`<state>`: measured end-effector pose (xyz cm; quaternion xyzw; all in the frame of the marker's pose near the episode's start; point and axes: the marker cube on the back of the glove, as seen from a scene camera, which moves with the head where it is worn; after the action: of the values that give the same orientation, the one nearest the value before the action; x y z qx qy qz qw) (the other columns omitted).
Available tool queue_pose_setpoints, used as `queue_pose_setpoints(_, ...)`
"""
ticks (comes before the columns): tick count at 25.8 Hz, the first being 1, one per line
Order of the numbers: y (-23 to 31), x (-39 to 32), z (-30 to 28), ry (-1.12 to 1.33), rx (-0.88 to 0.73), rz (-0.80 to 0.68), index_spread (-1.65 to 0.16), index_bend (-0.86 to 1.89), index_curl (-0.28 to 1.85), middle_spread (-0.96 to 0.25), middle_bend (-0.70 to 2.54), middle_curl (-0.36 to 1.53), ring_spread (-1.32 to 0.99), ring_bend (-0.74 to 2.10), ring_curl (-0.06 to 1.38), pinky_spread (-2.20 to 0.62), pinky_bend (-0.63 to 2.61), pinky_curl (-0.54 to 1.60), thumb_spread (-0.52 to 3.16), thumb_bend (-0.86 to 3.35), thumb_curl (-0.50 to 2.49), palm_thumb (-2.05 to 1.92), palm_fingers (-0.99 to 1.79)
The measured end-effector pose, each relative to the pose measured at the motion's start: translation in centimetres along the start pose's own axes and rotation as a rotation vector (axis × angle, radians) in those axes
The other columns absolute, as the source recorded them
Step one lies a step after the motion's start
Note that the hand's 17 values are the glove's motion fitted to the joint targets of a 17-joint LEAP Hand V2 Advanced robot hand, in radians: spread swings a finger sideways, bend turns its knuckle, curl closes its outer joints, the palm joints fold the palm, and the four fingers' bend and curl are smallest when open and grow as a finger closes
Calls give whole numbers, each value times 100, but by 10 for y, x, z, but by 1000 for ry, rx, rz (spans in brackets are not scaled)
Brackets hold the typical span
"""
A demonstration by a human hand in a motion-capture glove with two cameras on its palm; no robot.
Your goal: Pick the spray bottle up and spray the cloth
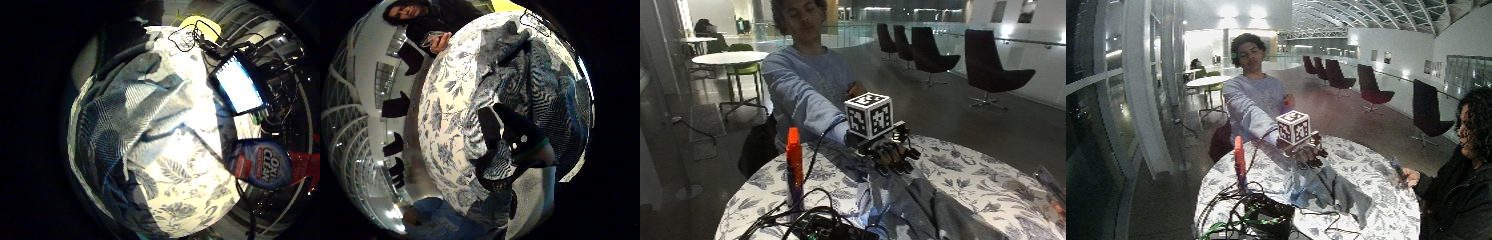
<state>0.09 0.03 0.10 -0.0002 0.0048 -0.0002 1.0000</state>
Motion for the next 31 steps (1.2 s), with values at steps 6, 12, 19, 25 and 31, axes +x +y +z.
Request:
queue_pose_setpoints(6,-1,0,2,6,-8,-8,-33,16,11,0,31,13,3,24,9,15,37,15,71,28,11,47,36)
queue_pose_setpoints(12,-4,5,1,17,-9,-18,-38,15,15,0,33,18,4,25,13,18,36,19,91,25,14,50,36)
queue_pose_setpoints(19,10,14,-10,-23,16,-3,-41,13,18,-1,32,22,4,27,16,20,36,23,102,17,15,47,37)
queue_pose_setpoints(25,55,26,-27,-144,54,-58,-42,10,18,-1,29,24,4,33,19,20,42,26,104,12,17,47,42)
queue_pose_setpoints(31,136,45,-36,-190,55,-104,-42,11,18,-1,28,27,5,34,22,19,46,29,105,8,19,48,41)
